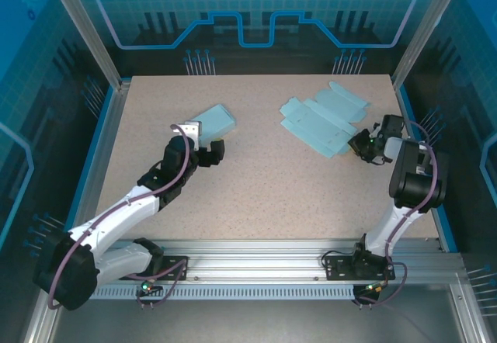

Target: Fold the paper box

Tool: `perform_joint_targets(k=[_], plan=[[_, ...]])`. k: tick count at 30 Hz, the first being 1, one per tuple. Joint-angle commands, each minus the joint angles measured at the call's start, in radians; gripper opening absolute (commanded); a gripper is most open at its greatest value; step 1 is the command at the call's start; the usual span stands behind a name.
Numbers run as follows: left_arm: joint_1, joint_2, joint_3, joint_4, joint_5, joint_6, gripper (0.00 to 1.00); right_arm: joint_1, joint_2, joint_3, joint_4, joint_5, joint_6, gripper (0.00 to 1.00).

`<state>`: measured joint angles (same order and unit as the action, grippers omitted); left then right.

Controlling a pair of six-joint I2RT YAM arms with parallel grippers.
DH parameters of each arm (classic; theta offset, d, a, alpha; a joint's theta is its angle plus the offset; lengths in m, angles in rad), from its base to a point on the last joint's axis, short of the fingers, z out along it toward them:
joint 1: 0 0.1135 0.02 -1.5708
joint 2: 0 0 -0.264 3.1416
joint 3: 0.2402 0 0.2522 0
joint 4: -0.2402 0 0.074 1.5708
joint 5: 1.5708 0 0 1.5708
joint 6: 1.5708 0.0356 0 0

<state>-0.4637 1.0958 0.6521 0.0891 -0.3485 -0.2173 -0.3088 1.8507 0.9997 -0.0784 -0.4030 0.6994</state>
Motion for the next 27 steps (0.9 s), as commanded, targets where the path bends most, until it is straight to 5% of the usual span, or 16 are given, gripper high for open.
perform_joint_targets(k=[1, 8, 15, 19, 27], plan=[[0.007, -0.002, -0.005, -0.01, 0.021, -0.044, 0.99, 0.027, -0.066, -0.047, 0.015, -0.034, -0.006, 0.0], [0.01, 0.043, 0.007, -0.014, 0.053, -0.14, 0.99, 0.152, -0.26, -0.245, 0.062, 0.042, 0.066, 0.0], [0.013, 0.138, 0.0, 0.031, 0.211, -0.354, 0.93, 0.269, -0.547, -0.404, 0.118, 0.103, 0.214, 0.0], [0.003, 0.207, -0.069, 0.197, 0.327, -0.498, 0.87, 0.347, -0.733, -0.449, 0.055, 0.23, 0.341, 0.0], [-0.15, 0.362, -0.118, 0.407, 0.257, -0.715, 0.99, 0.468, -1.009, -0.516, -0.011, 0.385, 0.476, 0.0]])
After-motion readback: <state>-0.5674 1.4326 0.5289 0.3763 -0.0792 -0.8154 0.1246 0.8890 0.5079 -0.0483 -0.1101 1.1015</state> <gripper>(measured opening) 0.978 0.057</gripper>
